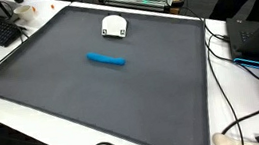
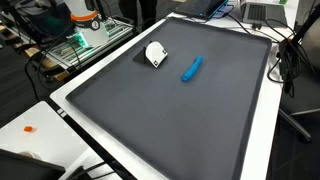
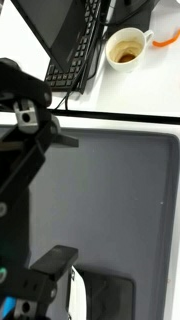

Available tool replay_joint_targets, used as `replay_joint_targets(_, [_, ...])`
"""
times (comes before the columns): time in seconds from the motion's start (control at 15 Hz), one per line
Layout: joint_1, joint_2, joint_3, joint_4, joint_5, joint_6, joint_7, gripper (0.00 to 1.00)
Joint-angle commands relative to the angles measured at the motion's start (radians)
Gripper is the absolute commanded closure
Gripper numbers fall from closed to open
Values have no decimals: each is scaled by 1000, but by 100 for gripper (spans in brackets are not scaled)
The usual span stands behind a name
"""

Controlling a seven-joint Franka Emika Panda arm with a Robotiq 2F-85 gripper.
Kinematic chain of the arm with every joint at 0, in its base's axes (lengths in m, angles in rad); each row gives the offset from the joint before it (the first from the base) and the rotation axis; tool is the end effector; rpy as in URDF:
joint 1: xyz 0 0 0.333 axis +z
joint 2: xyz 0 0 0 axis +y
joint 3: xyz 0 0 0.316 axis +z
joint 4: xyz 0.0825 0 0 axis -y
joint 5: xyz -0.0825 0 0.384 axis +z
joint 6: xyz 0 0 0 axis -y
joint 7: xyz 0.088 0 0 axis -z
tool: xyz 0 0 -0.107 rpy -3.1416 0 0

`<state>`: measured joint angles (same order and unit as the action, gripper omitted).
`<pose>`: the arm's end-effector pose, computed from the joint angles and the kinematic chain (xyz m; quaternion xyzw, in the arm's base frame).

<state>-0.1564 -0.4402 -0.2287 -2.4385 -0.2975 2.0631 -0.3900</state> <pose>0.3831 -0.1762 0.4646 0.9929 0.0780 -0.0030 0.0897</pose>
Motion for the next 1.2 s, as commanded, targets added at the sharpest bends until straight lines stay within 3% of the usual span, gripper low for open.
replay_joint_targets(0.0, [0, 0, 1, 1, 1, -2, 0, 0])
replay_joint_targets(0.33, [39, -32, 70, -47, 78, -45, 122, 0])
replay_joint_targets(0.73, [98, -36, 209, -125, 283, -133, 506, 0])
replay_joint_targets(1.13, [112, -32, 260, -229, 485, 29, 756, 0])
